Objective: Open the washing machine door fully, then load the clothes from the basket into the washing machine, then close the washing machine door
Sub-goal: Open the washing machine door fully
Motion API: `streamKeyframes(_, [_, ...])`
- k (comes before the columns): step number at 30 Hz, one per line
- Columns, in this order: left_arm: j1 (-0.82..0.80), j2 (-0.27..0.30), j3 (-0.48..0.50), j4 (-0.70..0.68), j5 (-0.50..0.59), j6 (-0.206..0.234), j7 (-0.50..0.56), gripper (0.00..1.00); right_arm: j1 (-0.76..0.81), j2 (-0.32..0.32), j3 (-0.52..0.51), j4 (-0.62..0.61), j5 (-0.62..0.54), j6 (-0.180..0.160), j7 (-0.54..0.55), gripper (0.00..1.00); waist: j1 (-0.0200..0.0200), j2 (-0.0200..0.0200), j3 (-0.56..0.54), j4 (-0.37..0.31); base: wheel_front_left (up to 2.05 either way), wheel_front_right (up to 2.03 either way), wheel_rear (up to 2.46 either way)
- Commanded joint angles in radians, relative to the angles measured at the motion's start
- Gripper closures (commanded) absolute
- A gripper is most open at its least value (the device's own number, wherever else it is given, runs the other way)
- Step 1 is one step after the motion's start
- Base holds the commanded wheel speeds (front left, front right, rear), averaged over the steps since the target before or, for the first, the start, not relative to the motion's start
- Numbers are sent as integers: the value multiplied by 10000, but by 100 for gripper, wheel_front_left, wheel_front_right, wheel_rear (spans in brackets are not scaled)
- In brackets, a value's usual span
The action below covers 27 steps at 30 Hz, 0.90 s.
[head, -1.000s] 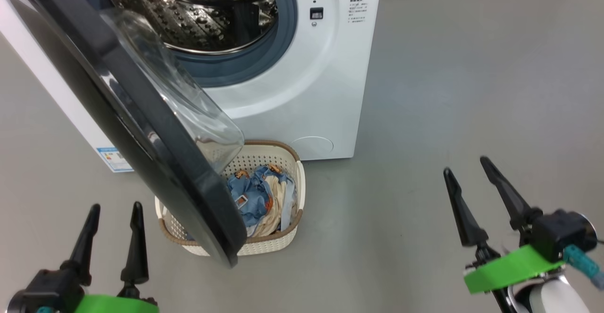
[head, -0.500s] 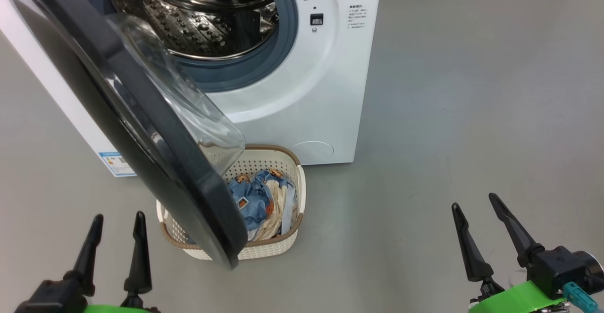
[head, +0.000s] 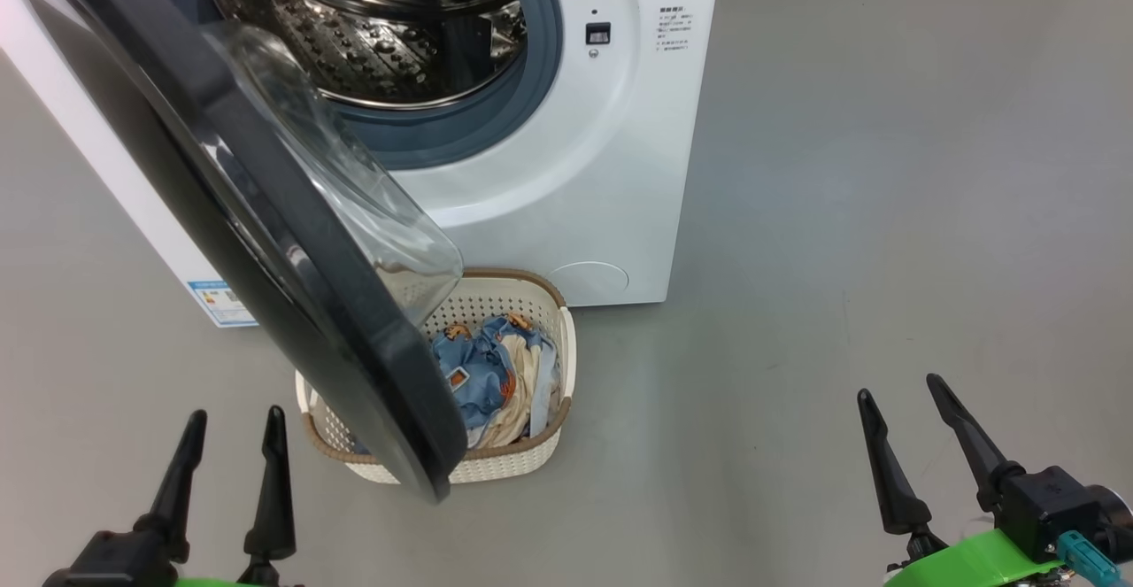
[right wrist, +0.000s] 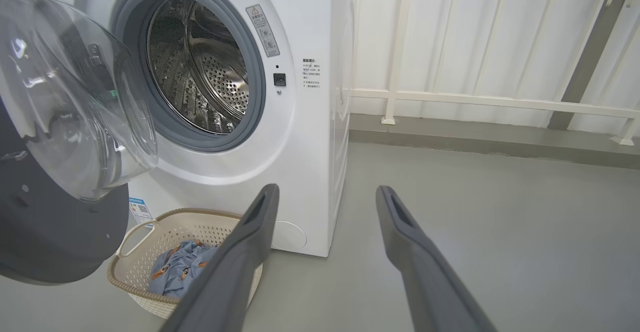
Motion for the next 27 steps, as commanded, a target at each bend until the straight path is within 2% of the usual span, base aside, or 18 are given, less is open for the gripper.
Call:
streamKeyframes(1, [-116,83,286,-232,129,-15,-63,0,41,-26,158,-180,-126,17,-118,0,0,0,10,-1,0,0,0])
streamKeyframes(27, [-194,37,102,-113,155,-15,-63,0,4,-74,114,52,-109,17,-118,0,0,0,101,85,0,0,0])
